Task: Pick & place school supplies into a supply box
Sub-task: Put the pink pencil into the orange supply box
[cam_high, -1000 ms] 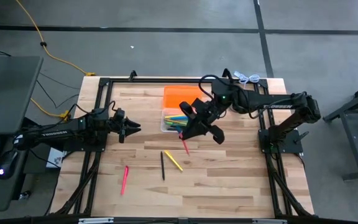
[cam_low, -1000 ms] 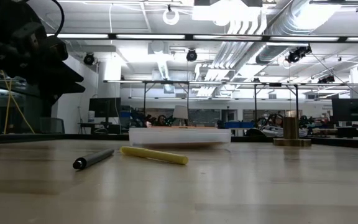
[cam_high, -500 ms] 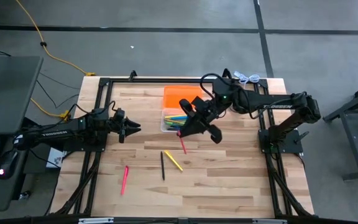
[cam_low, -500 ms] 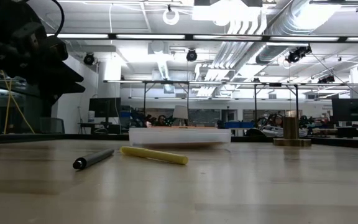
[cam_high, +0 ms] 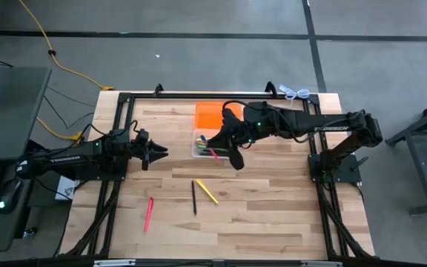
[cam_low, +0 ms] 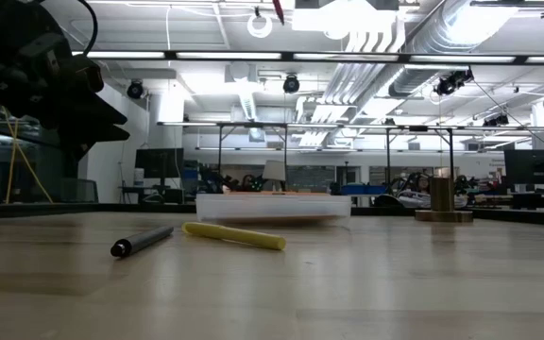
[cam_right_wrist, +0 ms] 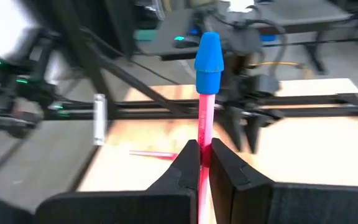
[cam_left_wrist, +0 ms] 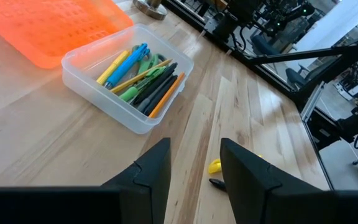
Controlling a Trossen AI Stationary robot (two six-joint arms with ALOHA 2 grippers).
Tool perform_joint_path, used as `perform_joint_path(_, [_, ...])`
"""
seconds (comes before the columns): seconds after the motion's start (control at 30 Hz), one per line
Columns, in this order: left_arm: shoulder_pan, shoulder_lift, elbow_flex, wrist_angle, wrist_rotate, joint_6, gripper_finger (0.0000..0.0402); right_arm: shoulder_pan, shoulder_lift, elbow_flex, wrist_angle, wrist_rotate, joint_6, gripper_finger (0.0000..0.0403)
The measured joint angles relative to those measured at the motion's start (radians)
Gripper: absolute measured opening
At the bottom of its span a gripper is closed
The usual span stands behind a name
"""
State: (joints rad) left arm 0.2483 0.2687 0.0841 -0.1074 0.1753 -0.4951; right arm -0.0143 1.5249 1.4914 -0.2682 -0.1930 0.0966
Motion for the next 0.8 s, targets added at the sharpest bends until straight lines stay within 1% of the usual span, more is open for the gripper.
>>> perform_joint_path(0.17, [0.0,0.0,0.0,0.0,0.0,-0.008,0.0168,0.01,0.0,0.0,-0.006,0.143,-0.055,0.0])
perform_joint_path(0.3, [0.0,0.0,0.0,0.0,0.0,-0.008,0.0168,0.009,0.001,0.0,-0.006,0.211,-0.081,0.0])
perform_joint_path(0.5, [0.0,0.0,0.0,0.0,0.0,-0.008,0.0168,-0.01,0.009,0.0,-0.016,0.229,-0.098,0.0])
perform_joint_path(0.8, [0.0,0.0,0.0,-0.002,0.0,-0.008,0.0168,-0.042,0.09,0.0,-0.006,0.228,-0.095,0.0])
